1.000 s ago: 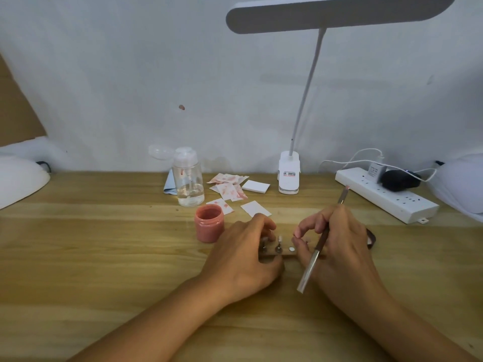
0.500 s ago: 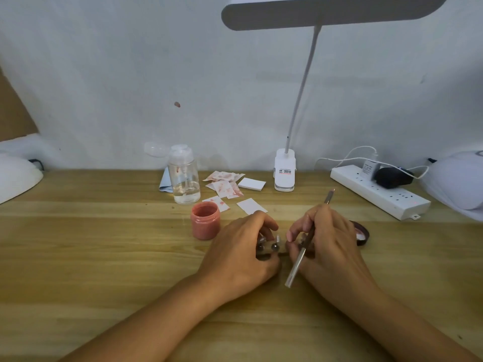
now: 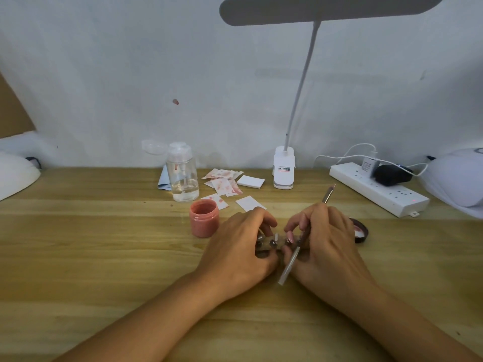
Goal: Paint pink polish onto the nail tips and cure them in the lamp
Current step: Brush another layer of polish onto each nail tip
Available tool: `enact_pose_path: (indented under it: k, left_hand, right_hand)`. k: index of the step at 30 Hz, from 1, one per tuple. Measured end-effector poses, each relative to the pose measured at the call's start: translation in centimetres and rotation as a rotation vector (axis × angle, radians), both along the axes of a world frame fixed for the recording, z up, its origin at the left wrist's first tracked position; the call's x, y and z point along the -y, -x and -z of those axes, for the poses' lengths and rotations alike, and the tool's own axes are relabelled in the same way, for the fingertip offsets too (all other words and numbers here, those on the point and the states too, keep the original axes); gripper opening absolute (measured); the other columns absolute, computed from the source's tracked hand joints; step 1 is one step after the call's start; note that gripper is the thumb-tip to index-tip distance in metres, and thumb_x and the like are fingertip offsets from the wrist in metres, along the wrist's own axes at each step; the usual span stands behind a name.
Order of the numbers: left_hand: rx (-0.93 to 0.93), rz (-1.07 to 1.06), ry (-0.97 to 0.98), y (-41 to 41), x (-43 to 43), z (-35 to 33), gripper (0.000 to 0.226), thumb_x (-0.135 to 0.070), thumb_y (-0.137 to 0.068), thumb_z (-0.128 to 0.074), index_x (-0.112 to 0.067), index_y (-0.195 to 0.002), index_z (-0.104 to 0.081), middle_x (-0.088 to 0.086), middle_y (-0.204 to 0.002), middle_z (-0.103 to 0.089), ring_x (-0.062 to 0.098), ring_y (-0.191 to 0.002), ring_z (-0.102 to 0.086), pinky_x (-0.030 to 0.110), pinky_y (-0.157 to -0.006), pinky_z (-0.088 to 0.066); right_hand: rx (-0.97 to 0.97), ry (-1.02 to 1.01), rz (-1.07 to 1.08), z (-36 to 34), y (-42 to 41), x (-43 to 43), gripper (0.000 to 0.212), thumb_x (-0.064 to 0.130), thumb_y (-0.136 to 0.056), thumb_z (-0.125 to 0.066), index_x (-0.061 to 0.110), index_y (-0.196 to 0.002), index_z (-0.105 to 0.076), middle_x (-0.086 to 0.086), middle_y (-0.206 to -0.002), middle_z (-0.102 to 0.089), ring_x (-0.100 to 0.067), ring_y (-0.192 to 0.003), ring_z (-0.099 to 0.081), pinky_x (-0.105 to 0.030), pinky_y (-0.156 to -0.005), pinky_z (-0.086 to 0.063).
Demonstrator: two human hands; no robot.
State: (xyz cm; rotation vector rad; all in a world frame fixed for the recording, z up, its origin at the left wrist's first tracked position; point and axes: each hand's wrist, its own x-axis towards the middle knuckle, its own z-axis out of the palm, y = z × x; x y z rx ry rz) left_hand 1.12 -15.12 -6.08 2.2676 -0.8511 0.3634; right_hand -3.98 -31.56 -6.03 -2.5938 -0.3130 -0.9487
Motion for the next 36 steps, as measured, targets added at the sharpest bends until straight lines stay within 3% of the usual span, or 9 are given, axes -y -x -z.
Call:
enact_pose_path:
  k: [8, 17, 21, 27, 33, 36]
  left_hand:
    - [0.083, -0.016, -0.029, 0.2, 0.1, -0.1, 0.035, -0.035, -0.077, -0.069, -0.034, -0.108, -0.054, -0.017, -0.096, -0.059, 0.003, -0.092, -0.052, 0.031, -0.077, -0.048]
    - [0.153, -0.055, -0.06, 0.2, 0.1, 0.1, 0.032, -0.035, -0.076, -0.067, -0.032, -0.105, -0.054, -0.016, -0.093, -0.064, 0.003, -0.088, -0.055, 0.027, -0.073, -0.044]
    - [0.134, -0.108, -0.059, -0.4, 0.0, 0.3, 0.034, -0.032, -0.079, -0.068, -0.032, -0.11, -0.052, -0.016, -0.096, -0.065, 0.003, -0.091, -0.058, 0.027, -0.075, -0.047]
    - [0.049, -0.146, -0.11, -1.1, 0.5, 0.3, 0.039, -0.029, -0.084, -0.062, -0.033, -0.119, -0.044, -0.017, -0.103, -0.062, 0.006, -0.099, -0.057, 0.029, -0.078, -0.047]
    - [0.013, -0.168, -0.124, -1.9, 0.9, 0.2, 0.04, -0.029, -0.09, -0.06, -0.029, -0.125, -0.042, -0.011, -0.116, -0.059, 0.012, -0.106, -0.057, 0.027, -0.079, -0.045]
    - [0.031, -0.193, -0.104, -2.2, 0.9, 0.3, 0.041, -0.029, -0.092, -0.06, -0.027, -0.128, -0.041, -0.006, -0.122, -0.056, 0.015, -0.11, -0.056, 0.028, -0.082, -0.045]
  right_hand:
    - [0.086, 0.044, -0.059, 0.0, 0.1, -0.2, 0.043, 0.017, -0.066, -0.079, 0.018, -0.085, -0.041, 0.012, -0.092, -0.058, -0.011, -0.091, -0.047, -0.03, -0.09, -0.028]
    - [0.146, 0.086, -0.064, -0.1, 0.4, -0.5, 0.039, 0.009, -0.067, -0.079, 0.014, -0.081, -0.043, 0.01, -0.088, -0.061, -0.022, -0.084, -0.055, -0.039, -0.093, -0.034]
    - [0.196, -0.008, -0.054, -0.5, 0.4, -0.5, 0.042, 0.008, -0.068, -0.08, 0.015, -0.083, -0.042, 0.01, -0.09, -0.062, -0.019, -0.084, -0.055, -0.034, -0.089, -0.032]
    - [0.21, -0.172, 0.005, -0.8, 0.7, -0.1, 0.034, 0.025, -0.077, -0.068, 0.016, -0.089, -0.037, 0.006, -0.091, -0.062, -0.024, -0.085, -0.057, -0.045, -0.083, -0.038]
    - [0.166, -0.147, 0.022, -0.7, 0.5, -0.3, 0.046, 0.015, -0.068, -0.079, 0.017, -0.088, -0.038, 0.011, -0.091, -0.06, -0.021, -0.086, -0.055, -0.032, -0.081, -0.029]
    - [0.159, -0.123, 0.0, -0.7, 0.4, -0.3, 0.052, 0.012, -0.065, -0.081, 0.02, -0.088, -0.036, 0.012, -0.089, -0.059, -0.02, -0.085, -0.055, -0.032, -0.082, -0.029]
